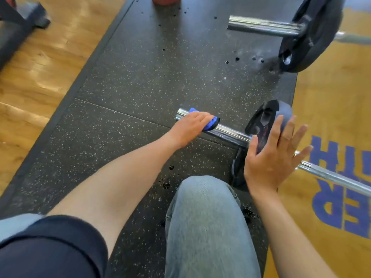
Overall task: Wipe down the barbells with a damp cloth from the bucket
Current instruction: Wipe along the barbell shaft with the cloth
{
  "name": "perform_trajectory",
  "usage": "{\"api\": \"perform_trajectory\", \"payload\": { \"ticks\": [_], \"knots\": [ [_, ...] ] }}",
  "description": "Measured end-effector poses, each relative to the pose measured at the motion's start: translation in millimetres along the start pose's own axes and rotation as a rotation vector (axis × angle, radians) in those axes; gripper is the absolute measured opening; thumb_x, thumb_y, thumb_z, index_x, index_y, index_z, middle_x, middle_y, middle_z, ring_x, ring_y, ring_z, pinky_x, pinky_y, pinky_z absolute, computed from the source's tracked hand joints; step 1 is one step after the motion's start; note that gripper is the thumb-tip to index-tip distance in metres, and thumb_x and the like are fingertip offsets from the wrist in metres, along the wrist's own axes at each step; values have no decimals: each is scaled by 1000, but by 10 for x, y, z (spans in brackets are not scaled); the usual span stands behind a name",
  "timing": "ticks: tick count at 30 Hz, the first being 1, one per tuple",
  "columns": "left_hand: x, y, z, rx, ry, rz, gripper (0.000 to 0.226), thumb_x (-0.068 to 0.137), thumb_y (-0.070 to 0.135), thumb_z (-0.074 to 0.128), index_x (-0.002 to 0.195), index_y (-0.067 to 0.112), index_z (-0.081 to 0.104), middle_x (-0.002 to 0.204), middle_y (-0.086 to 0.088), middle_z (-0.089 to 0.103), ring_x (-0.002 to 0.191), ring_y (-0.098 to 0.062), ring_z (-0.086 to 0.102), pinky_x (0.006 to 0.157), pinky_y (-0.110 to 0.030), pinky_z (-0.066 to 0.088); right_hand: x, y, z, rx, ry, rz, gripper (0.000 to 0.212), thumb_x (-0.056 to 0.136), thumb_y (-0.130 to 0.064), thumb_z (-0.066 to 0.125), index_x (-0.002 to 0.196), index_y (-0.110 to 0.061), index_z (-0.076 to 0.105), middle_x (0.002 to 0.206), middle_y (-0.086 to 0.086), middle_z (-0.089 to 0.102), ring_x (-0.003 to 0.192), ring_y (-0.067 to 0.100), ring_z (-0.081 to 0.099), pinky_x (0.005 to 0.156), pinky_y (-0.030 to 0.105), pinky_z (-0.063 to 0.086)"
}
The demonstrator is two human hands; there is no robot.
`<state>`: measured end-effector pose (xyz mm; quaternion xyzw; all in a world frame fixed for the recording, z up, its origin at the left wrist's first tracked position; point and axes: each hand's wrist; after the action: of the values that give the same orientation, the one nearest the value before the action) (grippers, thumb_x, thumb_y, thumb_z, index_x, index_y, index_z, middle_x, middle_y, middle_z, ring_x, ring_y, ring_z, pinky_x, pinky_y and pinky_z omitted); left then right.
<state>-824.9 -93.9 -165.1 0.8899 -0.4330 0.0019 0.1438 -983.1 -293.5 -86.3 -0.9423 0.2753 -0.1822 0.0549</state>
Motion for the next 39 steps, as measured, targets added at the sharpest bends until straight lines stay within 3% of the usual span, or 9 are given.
{"api": "perform_trajectory", "payload": {
  "ticks": [5, 10, 16, 20, 26, 31, 33, 36, 39],
  "knots": [
    [-209, 42, 29, -12, 50, -237, 57, 78, -16, 63, 132, 0, 56, 126, -16, 62, 110, -35, 58, 103, -42, 46, -261, -45, -67, 1, -34, -31, 69, 107, -44, 40, 163, -22, 8, 171, 4, 4, 156, 31, 0, 123, 59, 3],
    [-397, 326, -2, -60, 25, -9, 69, 85, -16, 59, 150, 0, 42, 151, -16, 48, 138, -34, 44, 121, -41, 31, -517, -112, -254, 176, -29, 77, 72, 103, -43, 41, 162, -18, 9, 170, 5, 8, 157, 26, 0, 122, 63, 0],
    [-660, 49, -31, -35, 72, -161, 64, 66, -19, 71, 126, -2, 60, 118, -15, 65, 103, -33, 61, 98, -41, 51, 446, -196, -344, 41, -202, -18, 76, 99, -60, 21, 162, -20, 8, 170, 6, 6, 157, 25, -4, 122, 62, -5],
    [-716, 363, 17, -65, 73, -3, 69, 79, -19, 61, 144, -2, 46, 144, -17, 52, 131, -33, 46, 116, -37, 32, 369, -130, -163, -73, -286, -12, 79, 98, -68, 13, 163, -23, 9, 170, 6, 12, 157, 25, 0, 123, 58, -7],
    [-998, 183, -91, -31, 72, -344, 65, 73, -18, 61, 132, 6, 49, 127, -10, 53, 114, -28, 47, 105, -34, 37, -37, -181, -289, -34, -190, -15, 76, 100, -67, 15, 163, -25, 11, 170, 3, 12, 157, 23, 1, 125, 53, -6],
    [-1087, 862, 125, -90, 50, -124, 82, 78, -22, 60, 153, 0, 37, 152, -15, 45, 142, -32, 39, 124, -36, 19, -526, -124, -406, 33, -128, -19, 74, 101, -64, 20, 163, -28, 4, 170, 2, 8, 157, 24, 0, 124, 52, -6],
    [-1214, 729, 112, -100, 39, -140, 74, 78, -22, 58, 148, 0, 43, 144, -15, 51, 134, -33, 45, 120, -36, 26, -725, -97, -468, 69, -145, -39, 72, 101, -62, 20, 163, -29, 2, 171, -1, 4, 157, 23, -4, 123, 53, -8],
    [-1428, 490, 23, -73, 101, -275, 54, 68, -23, 56, 113, 5, 57, 106, -10, 56, 95, -28, 47, 89, -32, 36, -1026, -60, -579, 108, -229, -35, 71, 101, -61, 19, 161, -34, -7, 170, -7, -8, 155, 20, -15, 119, 52, -17],
    [-1604, 703, 38, -83, 160, -316, 52, 73, -19, 59, 118, 5, 56, 110, -9, 56, 100, -28, 49, 98, -36, 39, -1030, -90, -683, 75, -192, -56, 68, 104, -57, 21, 161, -34, -9, 170, -6, -10, 155, 19, -15, 118, 52, -19]
  ]
}}
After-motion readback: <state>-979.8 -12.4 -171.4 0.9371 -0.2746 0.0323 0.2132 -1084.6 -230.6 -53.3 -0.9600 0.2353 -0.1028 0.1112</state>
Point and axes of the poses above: each hand's wrist, its own x-axis towards the middle knuckle, its own z-axis out of the palm, y = z × x
